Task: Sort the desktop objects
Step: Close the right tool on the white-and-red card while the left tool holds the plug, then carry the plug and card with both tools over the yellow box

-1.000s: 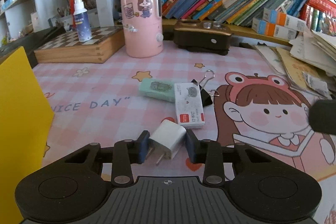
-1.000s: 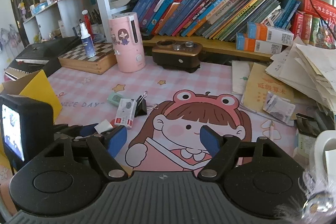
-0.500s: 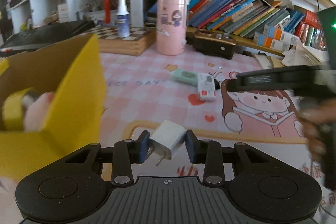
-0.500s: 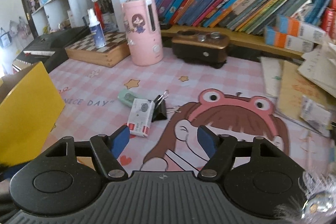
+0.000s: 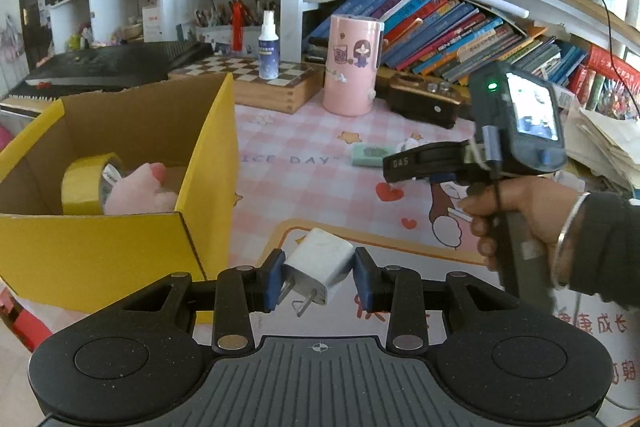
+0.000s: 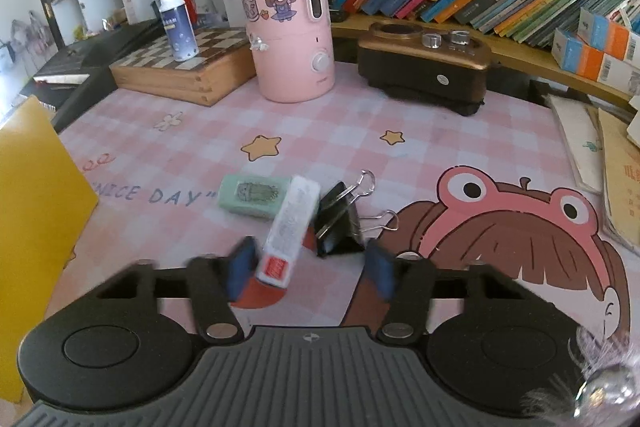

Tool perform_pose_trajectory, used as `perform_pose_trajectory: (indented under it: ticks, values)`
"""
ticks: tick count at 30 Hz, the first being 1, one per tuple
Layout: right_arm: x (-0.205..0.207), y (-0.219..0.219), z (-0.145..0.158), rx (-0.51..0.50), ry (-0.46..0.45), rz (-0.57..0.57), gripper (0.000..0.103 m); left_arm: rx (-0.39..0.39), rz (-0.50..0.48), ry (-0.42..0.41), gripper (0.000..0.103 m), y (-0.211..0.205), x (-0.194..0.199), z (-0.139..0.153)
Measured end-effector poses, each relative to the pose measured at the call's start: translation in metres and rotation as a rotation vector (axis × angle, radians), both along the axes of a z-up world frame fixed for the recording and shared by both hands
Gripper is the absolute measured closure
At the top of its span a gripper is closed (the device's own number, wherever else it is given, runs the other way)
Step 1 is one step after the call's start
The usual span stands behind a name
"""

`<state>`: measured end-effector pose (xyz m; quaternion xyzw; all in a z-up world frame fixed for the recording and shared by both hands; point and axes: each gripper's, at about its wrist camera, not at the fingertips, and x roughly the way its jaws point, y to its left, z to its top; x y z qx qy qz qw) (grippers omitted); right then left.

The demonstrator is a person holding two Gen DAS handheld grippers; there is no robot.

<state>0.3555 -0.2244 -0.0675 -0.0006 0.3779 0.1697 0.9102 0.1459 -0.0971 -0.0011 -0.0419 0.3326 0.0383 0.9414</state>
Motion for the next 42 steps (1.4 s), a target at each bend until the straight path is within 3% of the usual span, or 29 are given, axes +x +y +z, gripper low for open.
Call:
perform_pose_trajectory:
  ticks: [2,6,7,22,33,42]
  values:
    - [0.0,0.001,0.0,0.001,-0.009,0.005,0.074,-0.001,-0.004,-0.005,0.068,0.0,-0.002,0.001]
    - [-0.003,-0.004,0.002,0.02,0.003,0.031,0.081,-0.004,-0.005,-0.018,0.068,0.0,-0.009,0.005]
    - [-0.006,-0.005,0.004,0.025,-0.001,0.041,0.09,-0.008,-0.003,-0.021,0.068,0.0,-0.011,0.006]
    - [-0.081,-0.028,0.011,-0.029,-0.002,0.153,0.09,-0.042,0.025,-0.055,0.068,0.007,-0.03,0.009]
    - [-0.098,-0.035,0.023,0.019,0.002,0.145,0.09,-0.057,0.032,-0.071,0.068,0.011,-0.041,0.011]
    - [-0.145,-0.029,0.053,0.055,0.017,0.175,0.09,-0.097,0.008,-0.093,0.068,0.026,-0.054,0.012]
